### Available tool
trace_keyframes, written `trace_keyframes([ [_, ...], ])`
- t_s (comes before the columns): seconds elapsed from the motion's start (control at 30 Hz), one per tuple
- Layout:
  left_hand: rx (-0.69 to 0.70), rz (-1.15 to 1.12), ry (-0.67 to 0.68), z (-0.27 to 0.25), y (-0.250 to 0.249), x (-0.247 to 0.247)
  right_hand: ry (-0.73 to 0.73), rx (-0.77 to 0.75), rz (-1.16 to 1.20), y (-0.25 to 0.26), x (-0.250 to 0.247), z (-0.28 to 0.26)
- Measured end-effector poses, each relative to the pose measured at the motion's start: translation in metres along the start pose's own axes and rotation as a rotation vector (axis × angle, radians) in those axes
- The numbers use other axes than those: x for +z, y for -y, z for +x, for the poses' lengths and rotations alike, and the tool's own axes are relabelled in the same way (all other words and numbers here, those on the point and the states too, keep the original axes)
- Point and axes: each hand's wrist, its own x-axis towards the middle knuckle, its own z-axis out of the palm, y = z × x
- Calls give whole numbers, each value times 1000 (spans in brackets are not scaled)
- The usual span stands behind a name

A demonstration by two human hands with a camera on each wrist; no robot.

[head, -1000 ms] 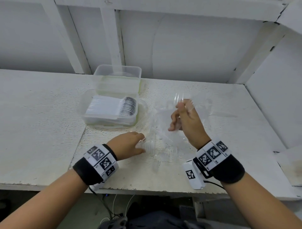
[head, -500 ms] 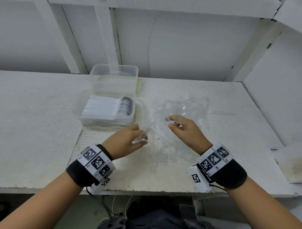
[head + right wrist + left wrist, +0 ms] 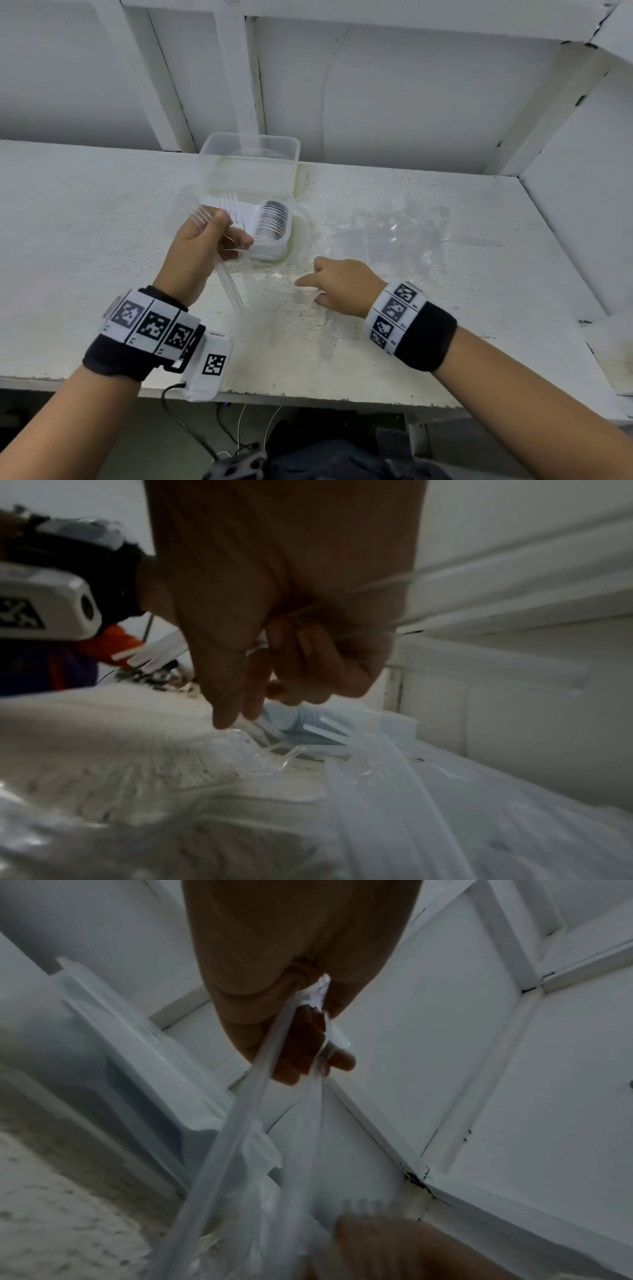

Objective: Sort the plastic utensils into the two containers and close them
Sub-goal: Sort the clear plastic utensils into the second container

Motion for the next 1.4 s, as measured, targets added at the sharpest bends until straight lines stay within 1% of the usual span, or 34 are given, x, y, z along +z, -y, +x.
trace_keyframes([
  [0.1,-63,-29,-35,-4,6,-6,64,-23,-151,9,-2,18],
  [0.2,-120,-71,-34,-8,8,-10,109,-39,-218,15,-4,23],
  [0.33,-143,-87,-29,-11,9,-11,94,-97,-251,15,0,23],
  [0.4,-148,-97,-14,-10,11,-11,101,-134,-234,15,3,21],
  [0.47,-149,-110,6,-9,13,-11,70,-177,-192,15,5,18],
  [0.53,-153,-117,19,-7,14,-11,-36,-204,-98,11,5,14],
  [0.57,-156,-123,20,-7,14,-10,-111,-202,-18,8,3,12],
  [0.67,-162,-156,46,-4,12,-5,-399,-189,336,1,-5,5],
  [0.73,-164,-184,79,-4,10,1,-609,-137,570,2,-16,-1],
  [0.8,-151,-195,117,-4,8,9,-714,-68,859,6,-33,-10],
  [0.87,-128,-184,170,-6,6,17,-764,-8,1045,11,-49,-18],
  [0.97,-144,-232,240,-6,4,31,-756,48,1159,16,-59,-23],
  [1.1,-146,-250,285,-6,2,46,-746,127,1313,21,-51,-21],
  [1.17,-139,-266,291,-8,0,52,-745,176,1322,22,-46,-20],
  [1.27,-129,-253,316,-9,-1,58,-736,255,1273,21,-41,-19],
  [1.4,-135,-213,332,-10,1,62,-761,227,1226,20,-38,-21],
])
